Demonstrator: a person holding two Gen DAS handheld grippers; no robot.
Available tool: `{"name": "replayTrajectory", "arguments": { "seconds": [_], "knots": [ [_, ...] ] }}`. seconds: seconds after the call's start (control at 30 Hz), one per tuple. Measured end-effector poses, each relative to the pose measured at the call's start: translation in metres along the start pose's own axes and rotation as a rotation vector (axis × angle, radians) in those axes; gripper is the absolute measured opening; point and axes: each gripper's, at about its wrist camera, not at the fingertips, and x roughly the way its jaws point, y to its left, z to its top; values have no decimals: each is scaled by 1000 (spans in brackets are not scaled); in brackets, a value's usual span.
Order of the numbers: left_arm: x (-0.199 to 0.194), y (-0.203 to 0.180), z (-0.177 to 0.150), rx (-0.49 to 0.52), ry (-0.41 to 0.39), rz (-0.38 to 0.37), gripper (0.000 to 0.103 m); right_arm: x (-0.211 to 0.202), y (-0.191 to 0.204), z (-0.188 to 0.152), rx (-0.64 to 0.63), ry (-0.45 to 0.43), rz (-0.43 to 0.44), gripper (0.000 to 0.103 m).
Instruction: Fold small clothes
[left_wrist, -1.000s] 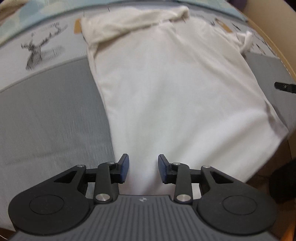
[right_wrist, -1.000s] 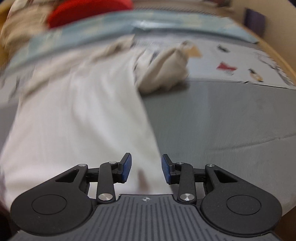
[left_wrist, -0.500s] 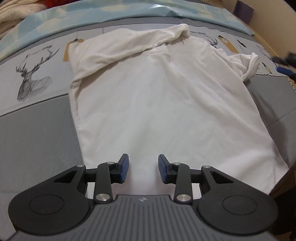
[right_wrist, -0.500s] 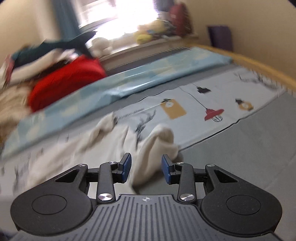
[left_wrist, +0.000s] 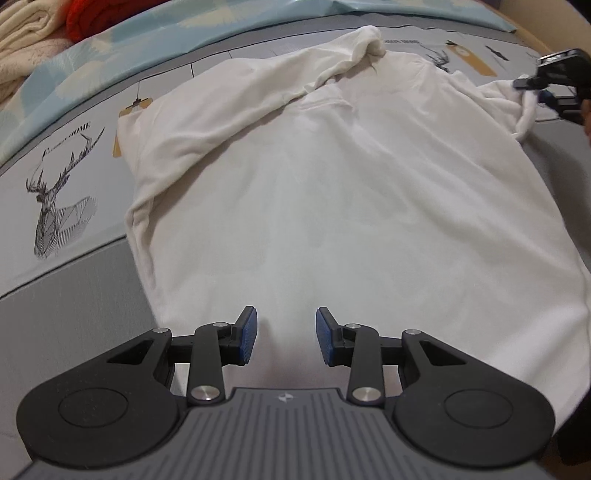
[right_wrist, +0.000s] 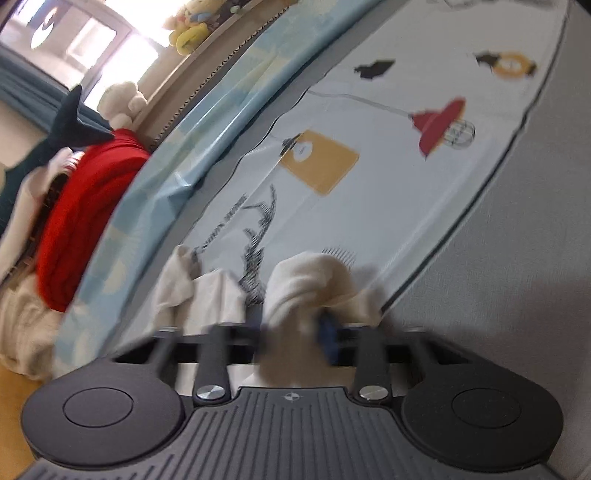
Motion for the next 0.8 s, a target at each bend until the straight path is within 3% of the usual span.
{"name": "replayTrajectory", "arguments": {
  "seconds": [0.1,0.17,0.23,0.3,0.37,0.43,0.47,0.53,0.57,0.67,0.73,0.8],
  "knots": [
    [8,-7,15,2,-6,2,39,-13,11,10,-82,-73,18,10],
    [11,-12,25,11,-25,6,39,-45,18,16,-127,-265,59,10],
    [15,-16,32,22,-34,9,39,-89,18,18,-130,-545,107,10],
    [20,-21,37,27,-31,7,39,-104,6,22,-88,-634,54,10],
    [24,-26,41,38,-25,0,39,-93,-14,24,-37,-606,-92,12],
    [28,-32,44,51,-21,-8,39,-61,-45,30,20,-445,-241,17],
    [30,-34,45,54,-19,-12,39,-45,-64,31,67,-351,-256,17],
    [32,-38,47,60,-17,-17,39,-25,-98,29,184,-229,-254,17],
    [33,-39,47,62,-16,-17,39,-22,-112,28,238,-209,-244,16],
    [37,-42,48,64,-9,-16,40,-25,-123,33,233,-234,-182,25],
    [39,-44,47,67,-4,-14,40,-25,-128,41,204,-255,-139,41],
    [42,-48,47,71,4,-10,41,-18,-143,51,237,-229,-69,42]
  ]
}}
